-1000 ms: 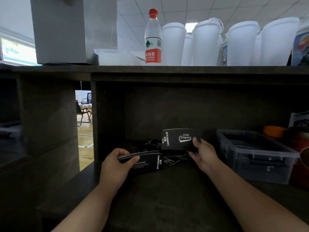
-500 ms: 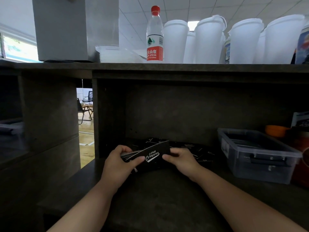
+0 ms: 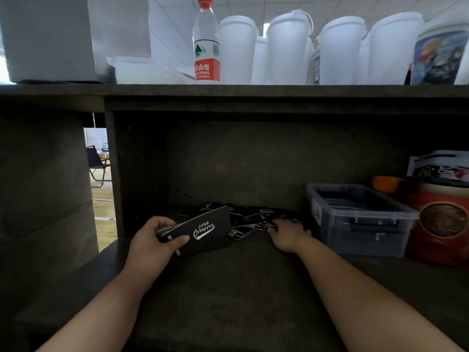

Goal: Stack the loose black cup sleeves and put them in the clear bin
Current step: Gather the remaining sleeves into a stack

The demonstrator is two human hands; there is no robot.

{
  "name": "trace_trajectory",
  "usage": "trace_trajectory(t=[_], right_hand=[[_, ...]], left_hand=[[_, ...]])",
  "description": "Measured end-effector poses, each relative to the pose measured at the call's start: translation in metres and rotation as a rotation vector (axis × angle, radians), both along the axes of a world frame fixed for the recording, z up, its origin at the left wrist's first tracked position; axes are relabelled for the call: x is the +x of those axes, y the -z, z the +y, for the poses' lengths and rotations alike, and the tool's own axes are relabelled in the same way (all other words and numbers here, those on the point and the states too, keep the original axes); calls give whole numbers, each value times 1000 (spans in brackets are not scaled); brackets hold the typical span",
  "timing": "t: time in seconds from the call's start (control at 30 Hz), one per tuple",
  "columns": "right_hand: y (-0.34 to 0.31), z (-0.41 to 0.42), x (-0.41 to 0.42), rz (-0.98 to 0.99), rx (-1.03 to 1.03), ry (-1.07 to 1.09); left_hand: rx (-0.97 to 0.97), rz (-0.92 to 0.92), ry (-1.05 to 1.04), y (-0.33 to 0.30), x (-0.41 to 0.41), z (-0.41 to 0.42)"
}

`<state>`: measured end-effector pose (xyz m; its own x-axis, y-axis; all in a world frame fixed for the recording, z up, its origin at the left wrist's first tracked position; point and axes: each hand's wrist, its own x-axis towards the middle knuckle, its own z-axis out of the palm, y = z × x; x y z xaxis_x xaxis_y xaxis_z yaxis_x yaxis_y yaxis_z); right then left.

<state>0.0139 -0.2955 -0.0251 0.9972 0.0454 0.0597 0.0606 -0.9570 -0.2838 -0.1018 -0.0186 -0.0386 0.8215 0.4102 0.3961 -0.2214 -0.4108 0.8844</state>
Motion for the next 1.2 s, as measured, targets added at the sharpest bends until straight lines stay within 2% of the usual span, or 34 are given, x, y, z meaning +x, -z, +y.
trace_trajectory(t=[0.17, 0.37, 0.57, 0.67, 0.87, 1.0, 1.07, 1.2], right_hand=[[-6, 16, 1, -136, 68, 85], [-8, 15, -8, -29, 111, 250], [-8, 12, -8, -35, 155, 226], [-3, 13, -4, 6, 103, 191], [-5, 13, -1, -91, 85, 196], [-5, 12, -1, -101, 198, 177], [-7, 10, 0, -224, 278, 135], [-13, 14, -3, -615, 389, -61]], left_hand=[[-10, 4, 5, 0, 0, 0], [-42, 12, 38, -1, -3, 1], [-50, 16, 59, 0, -3, 5], [-77, -9, 55, 0, -2, 4], [-85, -36, 67, -1, -4, 0], [-86, -33, 52, 0, -3, 1], [-88, -40, 47, 1, -1, 1], [-105, -40, 41, 1, 0, 0]])
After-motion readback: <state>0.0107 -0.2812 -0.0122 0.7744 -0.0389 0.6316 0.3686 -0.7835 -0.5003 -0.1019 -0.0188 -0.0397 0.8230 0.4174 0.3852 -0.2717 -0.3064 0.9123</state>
